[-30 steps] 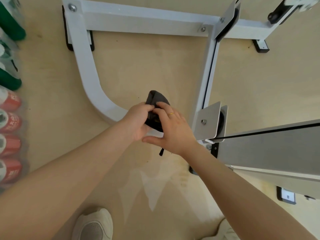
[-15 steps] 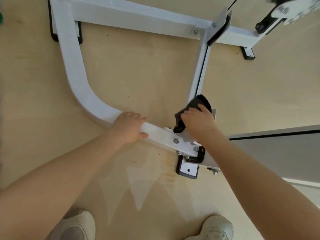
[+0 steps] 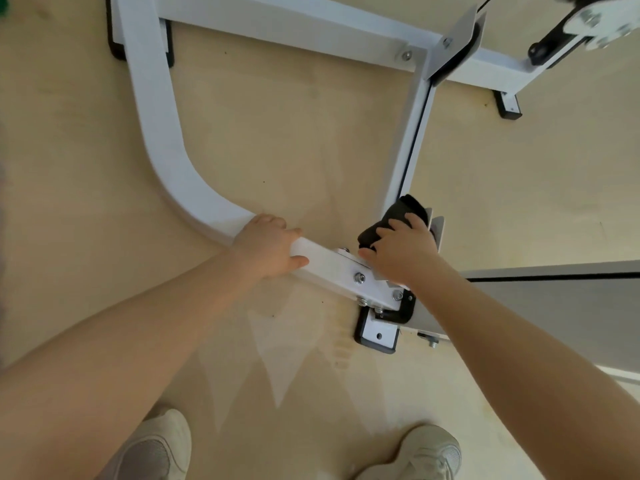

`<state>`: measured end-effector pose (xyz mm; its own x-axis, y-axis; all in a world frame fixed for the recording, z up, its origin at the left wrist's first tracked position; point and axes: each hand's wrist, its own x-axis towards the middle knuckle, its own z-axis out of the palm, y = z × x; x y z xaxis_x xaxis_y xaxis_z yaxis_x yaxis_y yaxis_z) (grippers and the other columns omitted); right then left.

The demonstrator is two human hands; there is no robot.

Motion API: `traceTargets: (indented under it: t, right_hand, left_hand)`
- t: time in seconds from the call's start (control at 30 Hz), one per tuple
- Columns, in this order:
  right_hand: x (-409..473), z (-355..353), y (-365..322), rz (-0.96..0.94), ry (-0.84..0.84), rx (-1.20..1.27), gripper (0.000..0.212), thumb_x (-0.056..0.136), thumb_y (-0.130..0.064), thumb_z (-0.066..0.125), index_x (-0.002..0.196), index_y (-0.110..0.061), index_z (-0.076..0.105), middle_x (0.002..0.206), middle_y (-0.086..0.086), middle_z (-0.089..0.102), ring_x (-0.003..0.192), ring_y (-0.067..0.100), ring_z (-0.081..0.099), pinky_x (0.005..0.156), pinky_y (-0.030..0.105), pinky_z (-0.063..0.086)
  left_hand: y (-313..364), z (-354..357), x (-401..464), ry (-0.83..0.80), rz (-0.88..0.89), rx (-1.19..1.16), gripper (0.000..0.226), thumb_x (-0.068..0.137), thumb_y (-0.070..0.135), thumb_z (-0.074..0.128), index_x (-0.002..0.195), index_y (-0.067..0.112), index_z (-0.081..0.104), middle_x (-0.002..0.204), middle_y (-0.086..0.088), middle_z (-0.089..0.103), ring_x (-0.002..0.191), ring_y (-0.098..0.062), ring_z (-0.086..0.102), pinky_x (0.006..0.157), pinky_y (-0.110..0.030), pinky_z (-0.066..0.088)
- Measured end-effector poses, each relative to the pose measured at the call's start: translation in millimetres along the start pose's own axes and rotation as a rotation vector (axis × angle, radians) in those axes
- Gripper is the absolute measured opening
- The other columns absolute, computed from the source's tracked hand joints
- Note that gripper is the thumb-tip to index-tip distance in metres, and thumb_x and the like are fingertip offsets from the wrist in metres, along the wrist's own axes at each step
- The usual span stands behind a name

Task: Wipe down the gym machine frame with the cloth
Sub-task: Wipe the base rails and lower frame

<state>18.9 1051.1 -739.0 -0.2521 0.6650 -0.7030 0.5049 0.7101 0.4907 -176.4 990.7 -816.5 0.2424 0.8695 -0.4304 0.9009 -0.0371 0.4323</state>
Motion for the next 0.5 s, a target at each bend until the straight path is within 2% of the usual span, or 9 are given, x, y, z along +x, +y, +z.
traceTargets:
  t: [0.13, 0.23, 0.3, 0.4, 0.5]
  right_hand:
    - [-26, 16, -19, 0.007, 0.041, 0.065, 0.052, 0.098, -0.049, 0.017, 0.135, -0.027, 0.046, 0.148, 0.003, 0.033, 0.142, 0.025, 0.012, 0.111, 0.043, 0.005]
    - [-7, 6, -4, 0.085, 0.062, 0.064, 0.055, 0.096, -0.053, 0.018, 0.132, -0.024, 0.048, 0.143, 0.003, 0.04, 0.138, 0.024, 0.02, 0.108, 0.04, 0.013]
    - [7, -2, 6, 0.155, 0.033, 0.033, 0.053, 0.095, -0.053, 0.025, 0.132, -0.022, 0.048, 0.142, 0.003, 0.041, 0.138, 0.024, 0.021, 0.109, 0.04, 0.013]
    - [9, -2, -4, 0.141, 0.008, 0.044, 0.034, 0.093, -0.032, 0.04, 0.122, -0.024, 0.055, 0.133, 0.001, 0.05, 0.136, 0.024, 0.025, 0.109, 0.041, 0.014]
    - [-16, 6, -26, 0.073, 0.106, 0.147, 0.028, 0.091, -0.021, 0.043, 0.114, -0.022, 0.058, 0.122, -0.001, 0.059, 0.131, 0.023, 0.032, 0.11, 0.041, 0.011]
  left_hand:
    - [5, -1, 2, -0.025, -0.033, 0.057, 0.062, 0.089, 0.055, 0.041, 0.142, 0.023, 0.031, 0.14, -0.009, 0.038, 0.133, -0.028, 0.027, 0.111, -0.034, 0.016]
    - [8, -1, 3, -0.031, -0.047, 0.07, 0.061, 0.089, 0.054, 0.041, 0.14, 0.022, 0.032, 0.139, -0.01, 0.039, 0.131, -0.029, 0.029, 0.111, -0.035, 0.018]
    - [8, 2, 2, -0.011, -0.045, 0.083, 0.061, 0.089, 0.053, 0.043, 0.14, 0.021, 0.032, 0.138, -0.011, 0.039, 0.131, -0.03, 0.029, 0.111, -0.036, 0.017]
    - [8, 6, -2, 0.021, -0.055, 0.069, 0.063, 0.089, 0.053, 0.044, 0.141, 0.02, 0.029, 0.139, -0.011, 0.037, 0.133, -0.029, 0.024, 0.112, -0.037, 0.012]
    - [11, 7, -5, 0.027, -0.07, 0.063, 0.065, 0.088, 0.054, 0.043, 0.142, 0.02, 0.028, 0.142, -0.012, 0.033, 0.136, -0.029, 0.019, 0.112, -0.037, 0.007]
